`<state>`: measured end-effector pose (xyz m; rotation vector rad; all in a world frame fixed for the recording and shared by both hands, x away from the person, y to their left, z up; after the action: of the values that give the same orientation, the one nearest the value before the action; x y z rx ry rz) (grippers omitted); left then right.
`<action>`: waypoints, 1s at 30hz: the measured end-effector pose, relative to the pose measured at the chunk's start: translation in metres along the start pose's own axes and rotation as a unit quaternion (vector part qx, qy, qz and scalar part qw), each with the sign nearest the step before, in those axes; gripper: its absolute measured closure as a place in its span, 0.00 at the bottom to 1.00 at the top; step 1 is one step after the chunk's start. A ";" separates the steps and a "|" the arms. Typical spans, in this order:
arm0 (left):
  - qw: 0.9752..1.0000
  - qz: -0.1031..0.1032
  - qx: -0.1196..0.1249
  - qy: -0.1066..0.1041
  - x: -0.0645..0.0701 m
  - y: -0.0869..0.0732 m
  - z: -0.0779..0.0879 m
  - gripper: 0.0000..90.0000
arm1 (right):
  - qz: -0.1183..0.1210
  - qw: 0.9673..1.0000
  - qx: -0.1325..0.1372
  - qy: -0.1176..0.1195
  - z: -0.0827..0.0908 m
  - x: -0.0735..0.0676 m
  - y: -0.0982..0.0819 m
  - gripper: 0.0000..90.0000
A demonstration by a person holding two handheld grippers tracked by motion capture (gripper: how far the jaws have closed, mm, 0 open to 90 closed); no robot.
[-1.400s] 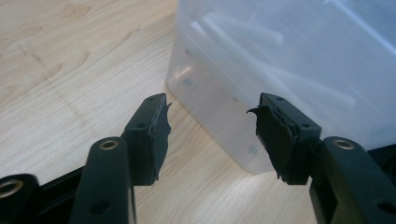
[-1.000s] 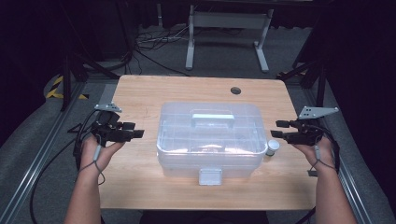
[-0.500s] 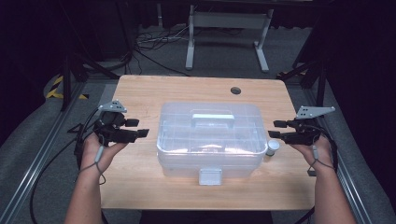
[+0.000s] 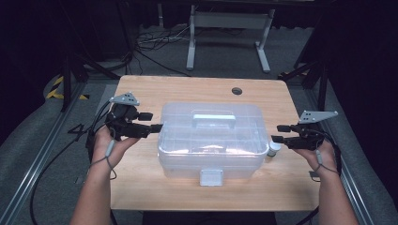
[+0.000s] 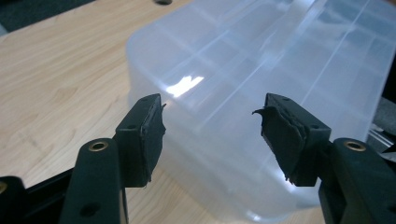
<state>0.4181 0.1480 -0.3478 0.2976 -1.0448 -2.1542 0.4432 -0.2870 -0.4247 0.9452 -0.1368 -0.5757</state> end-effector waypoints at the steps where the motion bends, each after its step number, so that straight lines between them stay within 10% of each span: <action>1: 1.000 -0.003 -0.001 -0.003 0.005 0.005 -0.002 0.44 | -0.001 1.000 0.002 0.000 0.000 0.000 0.000 0.50; 6: 0.999 -0.034 -0.011 -0.021 0.020 0.020 -0.015 0.44 | 0.000 1.000 0.010 -0.002 0.004 0.000 0.002 0.50; 30: 0.995 -0.053 -0.066 -0.056 0.047 0.049 -0.069 0.49 | -0.002 1.000 0.006 0.006 0.001 0.002 0.001 0.49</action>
<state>0.4426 0.0540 -0.3508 0.1753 -0.9620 -2.3453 0.4444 -0.2883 -0.4235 0.9600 -0.1268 -0.5731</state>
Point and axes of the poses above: each handheld gripper's, and its own axes: z roughly backward along the jaws, y roughly out of its top, x roughly to its right, the point moved 8 cm from there along -z, roughly forward along the jaws, and after that the axes turned 7 degrees about y, right-handed, at the moved point
